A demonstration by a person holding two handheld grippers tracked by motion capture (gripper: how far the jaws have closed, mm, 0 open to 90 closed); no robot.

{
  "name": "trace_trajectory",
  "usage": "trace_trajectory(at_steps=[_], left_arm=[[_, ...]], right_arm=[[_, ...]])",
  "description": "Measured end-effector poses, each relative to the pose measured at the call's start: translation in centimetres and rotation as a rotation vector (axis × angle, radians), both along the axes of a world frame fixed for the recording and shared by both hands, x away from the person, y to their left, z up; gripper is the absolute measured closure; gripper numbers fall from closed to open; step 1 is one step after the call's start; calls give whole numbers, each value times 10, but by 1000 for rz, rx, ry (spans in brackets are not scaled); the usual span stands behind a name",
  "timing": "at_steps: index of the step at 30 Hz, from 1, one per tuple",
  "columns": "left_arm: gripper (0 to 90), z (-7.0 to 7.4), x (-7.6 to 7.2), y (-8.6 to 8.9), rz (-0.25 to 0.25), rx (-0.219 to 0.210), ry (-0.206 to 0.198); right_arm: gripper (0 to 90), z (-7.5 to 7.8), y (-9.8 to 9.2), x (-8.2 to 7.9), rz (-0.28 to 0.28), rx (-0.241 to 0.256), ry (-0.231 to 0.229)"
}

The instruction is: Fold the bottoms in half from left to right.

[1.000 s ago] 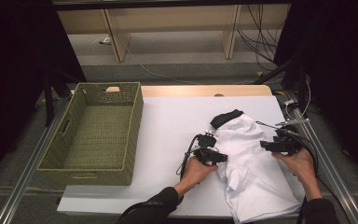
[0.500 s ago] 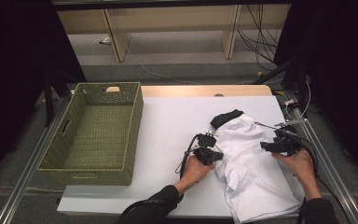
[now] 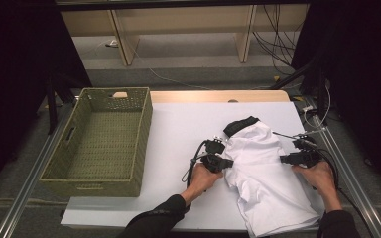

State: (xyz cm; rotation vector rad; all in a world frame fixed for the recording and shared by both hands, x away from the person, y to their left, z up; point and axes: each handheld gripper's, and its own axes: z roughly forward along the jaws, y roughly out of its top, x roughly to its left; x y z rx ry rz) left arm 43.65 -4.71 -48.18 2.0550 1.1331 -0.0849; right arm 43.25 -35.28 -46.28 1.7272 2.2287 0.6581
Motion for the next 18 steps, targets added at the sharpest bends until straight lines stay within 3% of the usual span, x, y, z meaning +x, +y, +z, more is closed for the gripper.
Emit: trace_trajectory(at_steps=[2, 4, 7, 10, 18], left_arm=[[889, -1, 0, 0, -3, 1, 1], [889, -1, 0, 0, -3, 0, 3], [890, -1, 0, 0, -4, -3, 2], [890, 0, 1, 2, -8, 0, -1], [890, 2, 6, 16, -1, 16, -5]], right_arm=[[638, 0, 0, 0, -5, 31, 12], [751, 0, 0, 0, -3, 19, 11], [885, 0, 0, 1, 6, 63, 23], [897, 0, 3, 0, 12, 54, 14], [897, 0, 11, 2, 29, 112, 9]])
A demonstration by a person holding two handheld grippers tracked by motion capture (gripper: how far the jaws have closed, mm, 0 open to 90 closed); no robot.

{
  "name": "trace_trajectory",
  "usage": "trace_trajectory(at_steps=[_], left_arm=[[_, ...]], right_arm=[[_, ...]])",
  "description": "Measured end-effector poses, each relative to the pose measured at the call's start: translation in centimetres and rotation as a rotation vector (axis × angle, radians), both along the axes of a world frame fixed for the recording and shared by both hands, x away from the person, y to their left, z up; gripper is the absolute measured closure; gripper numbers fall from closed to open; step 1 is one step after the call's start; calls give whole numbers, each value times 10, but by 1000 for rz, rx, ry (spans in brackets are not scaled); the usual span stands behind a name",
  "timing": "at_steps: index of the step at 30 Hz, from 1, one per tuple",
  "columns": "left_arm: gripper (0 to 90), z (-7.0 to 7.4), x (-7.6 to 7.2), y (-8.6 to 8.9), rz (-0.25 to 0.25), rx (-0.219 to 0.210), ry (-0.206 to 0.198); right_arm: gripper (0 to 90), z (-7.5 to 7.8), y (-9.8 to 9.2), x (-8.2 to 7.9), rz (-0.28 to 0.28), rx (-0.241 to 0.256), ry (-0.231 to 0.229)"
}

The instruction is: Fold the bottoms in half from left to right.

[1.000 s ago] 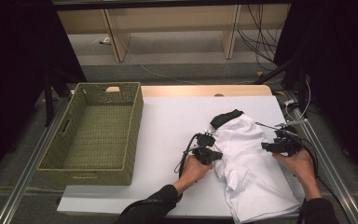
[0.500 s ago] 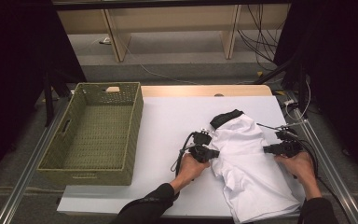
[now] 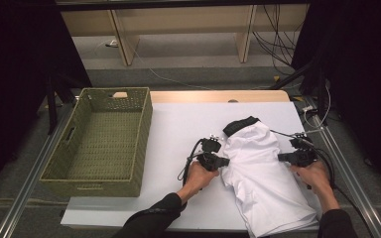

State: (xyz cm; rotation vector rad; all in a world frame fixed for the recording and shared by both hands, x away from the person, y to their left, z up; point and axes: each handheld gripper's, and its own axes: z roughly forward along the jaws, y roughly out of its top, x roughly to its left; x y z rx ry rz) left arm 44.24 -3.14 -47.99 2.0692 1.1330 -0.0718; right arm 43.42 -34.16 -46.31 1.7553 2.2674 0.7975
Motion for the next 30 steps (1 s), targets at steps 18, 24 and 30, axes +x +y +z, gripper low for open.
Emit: trace_trajectory(at_steps=[18, 24, 30], left_arm=[[879, -2, 6, 10, 5, -30, 26], [853, -2, 6, 12, 13, -58, 34], [823, -2, 6, 13, 14, -67, 37]], right_arm=[[588, 8, 7, -12, 2, -18, -37], [457, 24, 25, -36, 44, -10, -116], [404, 33, 51, -66, 119, 17, -153]])
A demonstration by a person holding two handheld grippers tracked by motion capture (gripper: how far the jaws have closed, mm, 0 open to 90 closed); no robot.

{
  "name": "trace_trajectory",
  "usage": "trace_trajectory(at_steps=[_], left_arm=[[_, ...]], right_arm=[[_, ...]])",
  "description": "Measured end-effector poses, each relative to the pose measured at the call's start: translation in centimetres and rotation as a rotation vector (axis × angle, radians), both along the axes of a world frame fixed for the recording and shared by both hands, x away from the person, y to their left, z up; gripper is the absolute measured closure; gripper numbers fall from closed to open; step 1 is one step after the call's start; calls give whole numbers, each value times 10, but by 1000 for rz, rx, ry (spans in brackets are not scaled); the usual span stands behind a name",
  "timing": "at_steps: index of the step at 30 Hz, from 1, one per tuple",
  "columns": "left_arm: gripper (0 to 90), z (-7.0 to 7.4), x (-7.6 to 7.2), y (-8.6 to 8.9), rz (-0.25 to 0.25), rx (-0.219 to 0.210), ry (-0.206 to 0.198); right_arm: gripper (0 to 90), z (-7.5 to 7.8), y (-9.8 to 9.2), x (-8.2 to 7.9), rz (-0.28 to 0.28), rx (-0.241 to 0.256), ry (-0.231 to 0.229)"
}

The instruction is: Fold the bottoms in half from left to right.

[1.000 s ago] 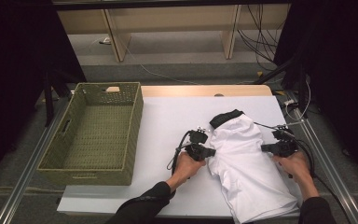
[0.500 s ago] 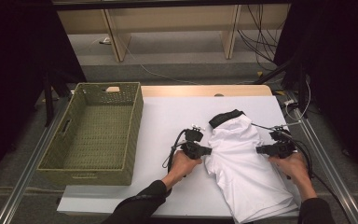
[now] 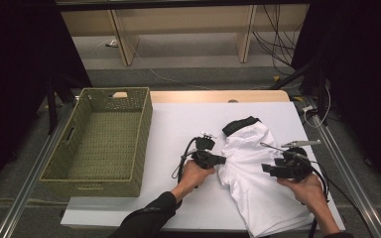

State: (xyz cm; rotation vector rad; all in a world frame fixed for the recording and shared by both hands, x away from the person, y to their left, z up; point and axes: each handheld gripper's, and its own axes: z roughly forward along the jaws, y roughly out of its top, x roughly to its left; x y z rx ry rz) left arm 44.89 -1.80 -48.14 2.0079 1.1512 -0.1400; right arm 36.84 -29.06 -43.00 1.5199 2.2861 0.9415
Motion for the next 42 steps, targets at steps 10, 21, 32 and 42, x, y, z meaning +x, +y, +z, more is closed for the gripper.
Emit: trace_trajectory(at_steps=[10, 21, 32, 42], left_arm=[[831, 1, 1, -3, 3, 13, 3], [878, 1, 2, -5, -13, 26, 4], [881, 1, 3, -5, -12, 27, 6], [884, 1, 4, -4, -19, 28, 8]], right_arm=[[403, -7, 55, -50, 160, 17, -13], [484, -29, 86, -66, 233, -70, 54], [661, -39, 102, -79, 252, -225, 51], [899, -39, 105, -84, 228, -254, 40]])
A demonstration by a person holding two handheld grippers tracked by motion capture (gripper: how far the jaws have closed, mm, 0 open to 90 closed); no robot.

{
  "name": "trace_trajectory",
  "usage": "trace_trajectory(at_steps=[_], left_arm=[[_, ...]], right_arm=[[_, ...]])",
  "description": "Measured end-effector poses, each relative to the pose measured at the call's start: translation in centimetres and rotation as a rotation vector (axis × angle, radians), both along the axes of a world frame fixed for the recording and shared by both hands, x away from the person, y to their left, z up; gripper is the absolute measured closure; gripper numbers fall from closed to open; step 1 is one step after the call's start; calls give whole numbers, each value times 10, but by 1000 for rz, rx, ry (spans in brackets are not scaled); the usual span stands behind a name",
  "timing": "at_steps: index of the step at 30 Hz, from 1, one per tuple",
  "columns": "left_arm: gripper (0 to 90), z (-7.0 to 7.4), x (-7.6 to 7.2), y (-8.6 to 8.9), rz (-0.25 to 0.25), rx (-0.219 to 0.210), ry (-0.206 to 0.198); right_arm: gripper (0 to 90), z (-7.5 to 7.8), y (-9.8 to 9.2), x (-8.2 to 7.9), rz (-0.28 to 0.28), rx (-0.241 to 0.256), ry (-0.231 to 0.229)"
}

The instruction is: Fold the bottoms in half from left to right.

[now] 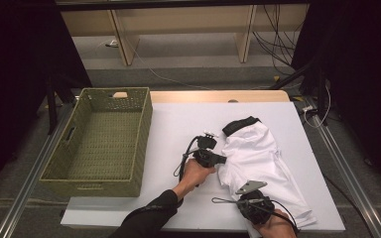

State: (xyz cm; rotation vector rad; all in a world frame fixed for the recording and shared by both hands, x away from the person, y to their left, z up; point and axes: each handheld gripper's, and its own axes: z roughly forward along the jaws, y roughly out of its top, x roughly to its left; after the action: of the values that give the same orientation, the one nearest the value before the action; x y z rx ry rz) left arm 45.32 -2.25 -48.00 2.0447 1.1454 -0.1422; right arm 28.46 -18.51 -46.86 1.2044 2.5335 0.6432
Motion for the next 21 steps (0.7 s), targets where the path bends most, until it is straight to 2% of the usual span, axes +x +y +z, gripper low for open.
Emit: trace_trajectory(at_steps=[5, 7, 10, 17, 21], left_arm=[[886, 2, 2, 3, -10, 11, 3], [887, 3, 2, 5, -10, 12, 3], [887, 5, 3, 10, -22, 26, 0], [887, 7, 4, 32, -23, 40, 13], [887, 5, 4, 41, -16, 37, 25]], right_arm=[[900, 2, 8, -2, 21, 75, 21], [900, 4, 13, -2, 54, 78, 14], [900, 5, 19, -2, 62, 116, 21], [900, 6, 43, 1, 99, 151, 56], [900, 6, 54, 3, 115, 159, 52]])
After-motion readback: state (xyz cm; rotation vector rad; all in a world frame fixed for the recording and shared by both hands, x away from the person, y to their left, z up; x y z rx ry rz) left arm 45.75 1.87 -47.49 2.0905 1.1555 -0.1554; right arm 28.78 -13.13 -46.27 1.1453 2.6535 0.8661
